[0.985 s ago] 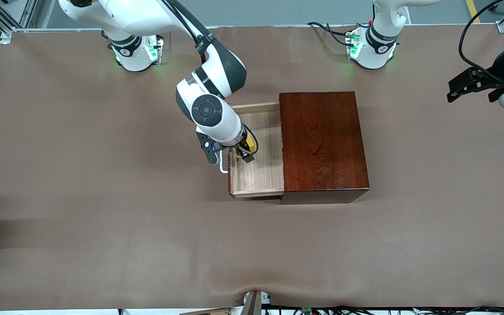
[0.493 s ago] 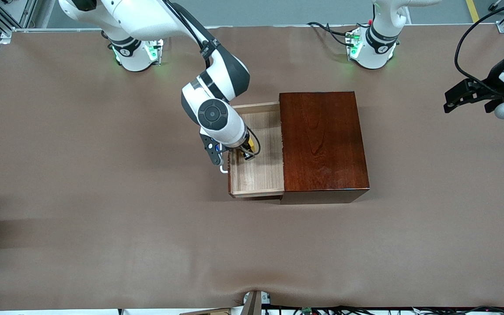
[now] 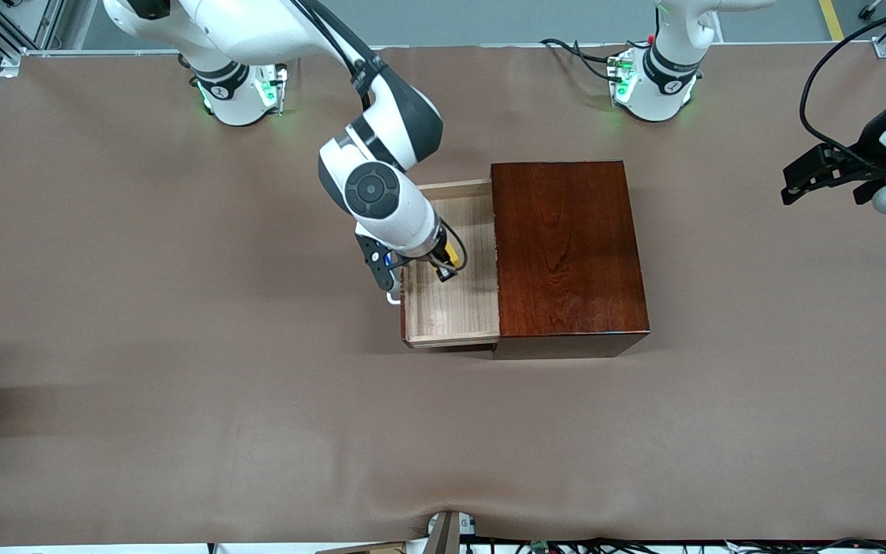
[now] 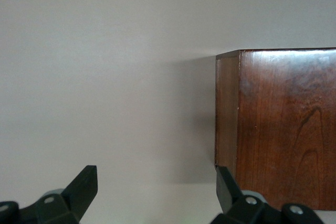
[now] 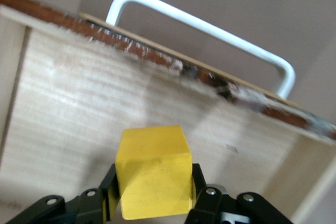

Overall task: Open drawer, take yellow block, close drawer
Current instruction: 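Lift the yellow cube out with the right gripper, move it aside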

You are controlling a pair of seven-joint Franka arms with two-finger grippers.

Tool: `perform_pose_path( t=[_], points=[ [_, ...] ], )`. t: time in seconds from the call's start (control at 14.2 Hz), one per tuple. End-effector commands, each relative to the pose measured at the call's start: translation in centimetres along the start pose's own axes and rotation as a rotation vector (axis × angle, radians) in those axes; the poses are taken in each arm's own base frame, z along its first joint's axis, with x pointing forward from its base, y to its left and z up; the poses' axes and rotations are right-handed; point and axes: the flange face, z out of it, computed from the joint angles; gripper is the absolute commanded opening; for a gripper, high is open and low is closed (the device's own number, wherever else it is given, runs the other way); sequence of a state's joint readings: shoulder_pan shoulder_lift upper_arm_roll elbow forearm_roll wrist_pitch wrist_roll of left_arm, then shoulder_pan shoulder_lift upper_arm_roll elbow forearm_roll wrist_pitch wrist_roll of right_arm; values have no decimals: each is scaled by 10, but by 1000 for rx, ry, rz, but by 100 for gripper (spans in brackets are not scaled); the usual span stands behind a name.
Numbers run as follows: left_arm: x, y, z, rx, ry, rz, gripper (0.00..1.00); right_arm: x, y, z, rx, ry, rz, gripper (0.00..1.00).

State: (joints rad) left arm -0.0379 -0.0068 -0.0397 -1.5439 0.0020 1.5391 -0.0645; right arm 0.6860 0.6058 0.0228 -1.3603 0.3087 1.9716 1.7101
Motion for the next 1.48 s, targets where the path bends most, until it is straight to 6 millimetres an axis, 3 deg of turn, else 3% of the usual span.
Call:
perform_pose_path(
  t=[0.0, 0.21, 0.42, 0.7, 0.99, 1.34, 1.41],
  points=[
    [6, -9, -1, 10, 15, -10, 100, 22, -6, -58, -52, -44, 30, 0],
    [9, -7, 1, 8, 18, -6, 100, 67, -9, -106, -19, -45, -2, 0],
    [9, -6, 3, 1, 10, 4, 100, 126, -11, -124, -9, -10, -127, 0],
    [11, -9, 7, 1, 3, 1, 100, 213, 2, -121, -98, -9, -315, 0],
    [11, -7, 7, 3, 1, 4, 100, 255, 16, -96, -227, 72, -646, 0],
    [13, -2, 12, 3, -10, 13, 100, 339, 53, -104, -252, 26, -745, 0],
    [14, -5, 14, 5, -13, 7, 100, 349, 59, -106, -256, 19, -768, 0]
  ],
)
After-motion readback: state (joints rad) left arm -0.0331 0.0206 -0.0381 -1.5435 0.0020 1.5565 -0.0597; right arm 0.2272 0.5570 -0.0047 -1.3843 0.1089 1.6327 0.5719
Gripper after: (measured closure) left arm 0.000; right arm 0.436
